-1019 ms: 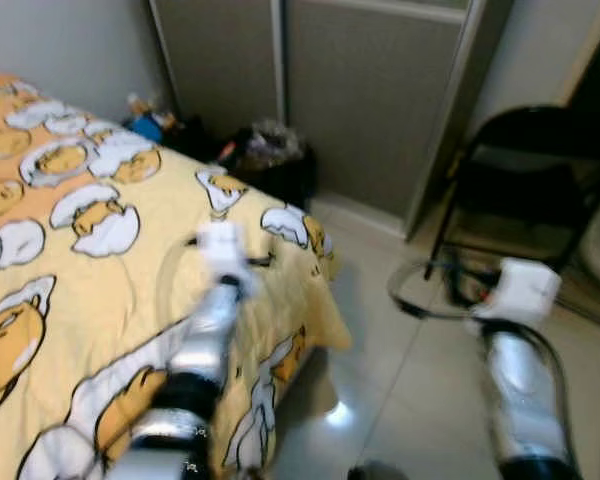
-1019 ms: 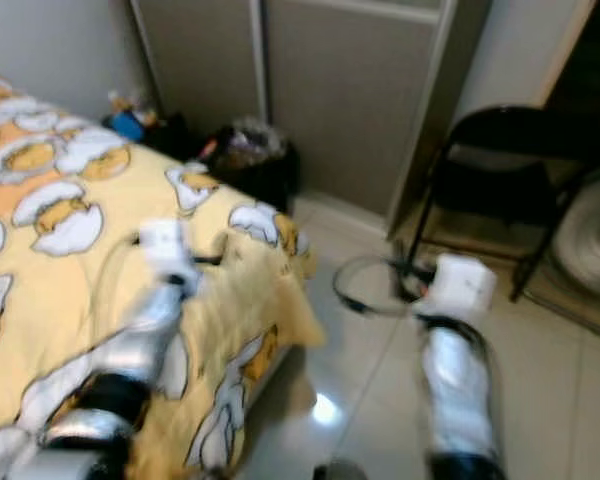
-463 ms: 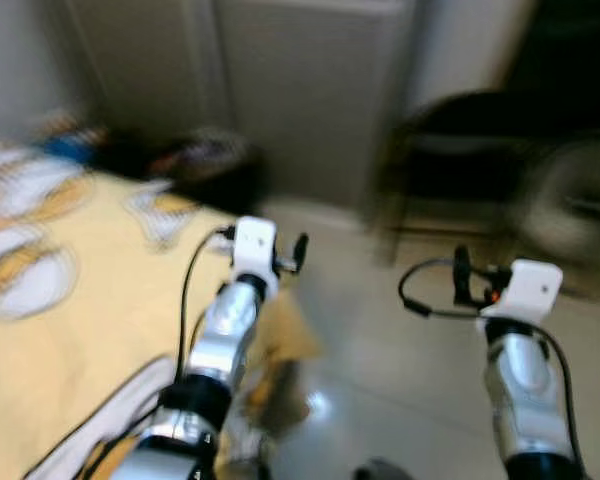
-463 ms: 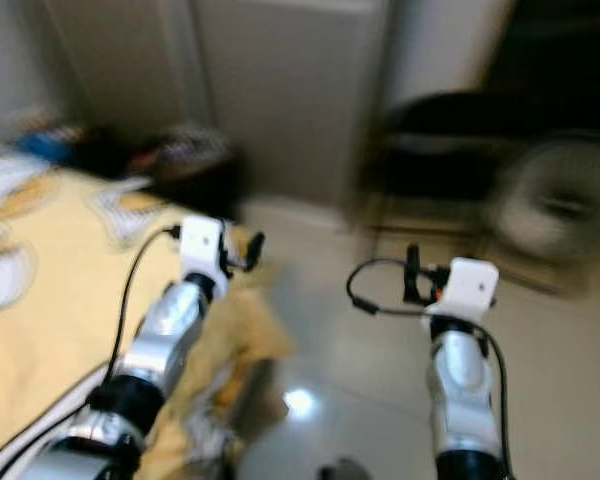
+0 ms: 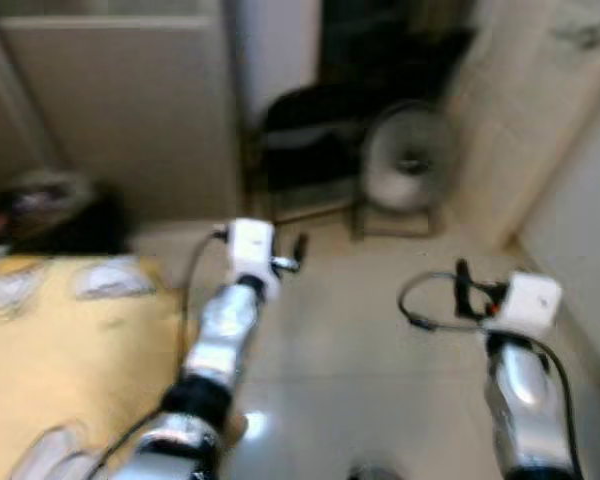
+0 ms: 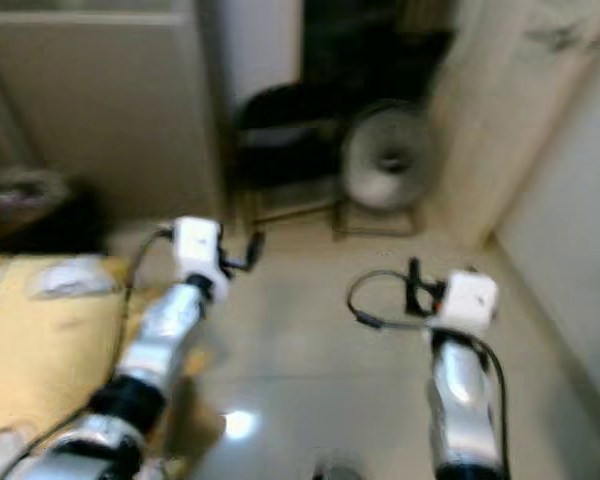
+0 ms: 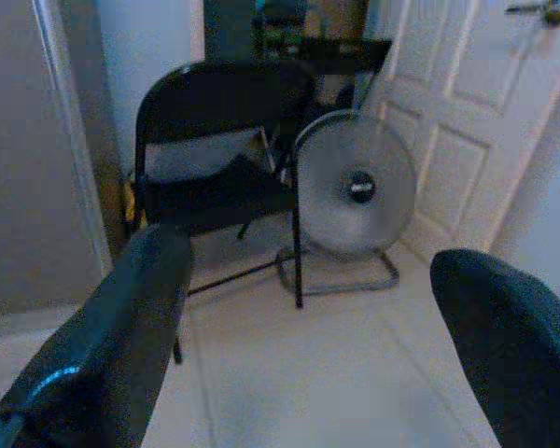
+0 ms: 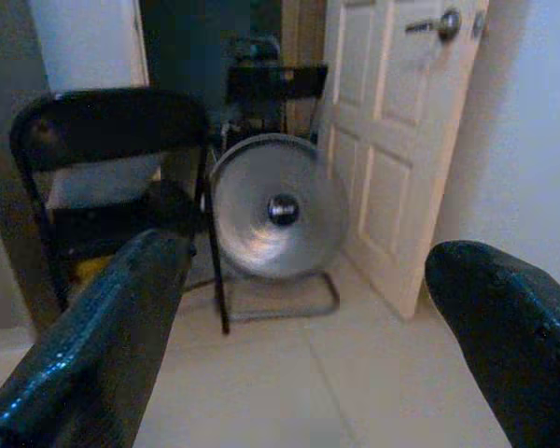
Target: Clean up the room
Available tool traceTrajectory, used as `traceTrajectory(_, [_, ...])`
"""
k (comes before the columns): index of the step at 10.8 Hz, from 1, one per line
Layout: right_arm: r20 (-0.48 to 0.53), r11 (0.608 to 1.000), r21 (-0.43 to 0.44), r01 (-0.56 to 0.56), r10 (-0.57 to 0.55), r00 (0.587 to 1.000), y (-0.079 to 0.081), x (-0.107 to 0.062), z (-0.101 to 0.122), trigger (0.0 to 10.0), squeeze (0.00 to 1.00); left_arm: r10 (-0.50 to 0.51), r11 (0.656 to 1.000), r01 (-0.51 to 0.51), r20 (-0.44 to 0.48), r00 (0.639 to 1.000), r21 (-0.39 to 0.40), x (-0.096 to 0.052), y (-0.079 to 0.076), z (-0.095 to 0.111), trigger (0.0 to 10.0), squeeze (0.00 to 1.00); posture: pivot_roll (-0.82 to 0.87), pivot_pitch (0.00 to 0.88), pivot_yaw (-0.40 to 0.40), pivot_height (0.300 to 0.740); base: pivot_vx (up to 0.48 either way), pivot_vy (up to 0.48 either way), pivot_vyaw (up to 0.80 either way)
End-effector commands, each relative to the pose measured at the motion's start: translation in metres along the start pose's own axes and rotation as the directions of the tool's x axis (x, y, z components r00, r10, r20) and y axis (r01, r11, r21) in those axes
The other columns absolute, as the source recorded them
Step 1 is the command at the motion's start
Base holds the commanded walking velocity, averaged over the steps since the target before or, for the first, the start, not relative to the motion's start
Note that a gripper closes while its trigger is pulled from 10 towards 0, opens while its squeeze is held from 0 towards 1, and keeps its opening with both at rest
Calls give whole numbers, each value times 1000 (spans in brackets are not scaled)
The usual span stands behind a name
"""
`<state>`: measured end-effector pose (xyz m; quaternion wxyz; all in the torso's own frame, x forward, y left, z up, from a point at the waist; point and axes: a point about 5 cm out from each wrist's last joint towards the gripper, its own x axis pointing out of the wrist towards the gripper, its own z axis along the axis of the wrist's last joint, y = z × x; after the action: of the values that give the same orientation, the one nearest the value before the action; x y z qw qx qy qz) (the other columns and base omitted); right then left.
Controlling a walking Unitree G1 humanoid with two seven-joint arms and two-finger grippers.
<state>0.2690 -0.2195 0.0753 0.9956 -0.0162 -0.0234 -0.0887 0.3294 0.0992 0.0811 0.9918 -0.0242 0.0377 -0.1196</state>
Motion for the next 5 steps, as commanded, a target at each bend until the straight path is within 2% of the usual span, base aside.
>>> traceTrajectory(1, [23, 1000, 5, -14, 14, 1000, 6, 3, 5, 10000, 0, 3, 1000, -3, -4, 1000, 6, 0, 2, 0, 10000, 0, -38, 0, 24, 700, 480, 0, 0])
traceTrajectory(2, [16, 1000, 11, -19, 19, 1000, 6, 3, 4, 10000, 0, -7, 1000, 8, -13, 1000, 28, 0, 0, -1, 10000, 0, -38, 0, 24, 700, 480, 0, 0])
traceTrajectory(5, [-4, 999, 18, -42, 42, 999, 9, 2, 1, 10000, 0, -8, 1000, 9, -22, 1000, 25, 0, -1, -2, 10000, 0, -41, 0, 22, 700, 480, 0, 0])
